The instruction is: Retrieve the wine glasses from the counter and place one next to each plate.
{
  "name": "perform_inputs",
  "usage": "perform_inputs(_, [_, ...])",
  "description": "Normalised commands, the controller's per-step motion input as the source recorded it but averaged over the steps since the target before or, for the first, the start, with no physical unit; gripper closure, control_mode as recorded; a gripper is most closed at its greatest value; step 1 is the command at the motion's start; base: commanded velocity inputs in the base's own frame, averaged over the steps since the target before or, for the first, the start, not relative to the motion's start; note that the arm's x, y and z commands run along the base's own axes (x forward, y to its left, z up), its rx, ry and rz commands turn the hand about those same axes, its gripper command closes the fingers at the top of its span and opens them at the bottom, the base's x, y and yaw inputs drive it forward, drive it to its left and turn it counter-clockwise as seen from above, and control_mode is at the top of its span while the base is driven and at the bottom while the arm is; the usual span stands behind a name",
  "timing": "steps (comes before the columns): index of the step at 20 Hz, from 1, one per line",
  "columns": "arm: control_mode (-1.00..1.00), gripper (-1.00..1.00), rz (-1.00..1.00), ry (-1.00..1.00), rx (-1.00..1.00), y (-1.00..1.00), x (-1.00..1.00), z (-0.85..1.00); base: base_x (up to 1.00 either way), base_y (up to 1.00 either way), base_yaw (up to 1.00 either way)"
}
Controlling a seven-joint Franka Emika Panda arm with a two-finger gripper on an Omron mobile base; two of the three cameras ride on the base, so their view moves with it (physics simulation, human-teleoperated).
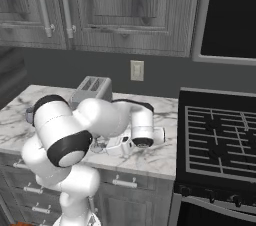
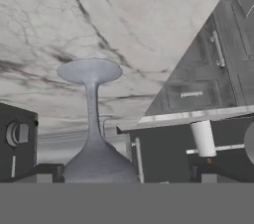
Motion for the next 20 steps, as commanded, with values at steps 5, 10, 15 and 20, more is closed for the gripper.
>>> perform_inputs(5, [-1.00,-1.00,0.00,0.00,0.00,0.09,0.12,-0.07,0.00,0.00,0.00])
perform_inputs(10, [-1.00,-1.00,0.00,0.00,0.00,0.17,0.30,-0.21,0.00,0.00,0.00])
perform_inputs(15, [-1.00,-1.00,0.00,0.00,0.00,0.13,0.13,-0.12,0.00,0.00,0.00])
perform_inputs(20, [-1.00,-1.00,0.00,0.00,0.00,0.14,0.00,-0.04,0.00,0.00,0.00])
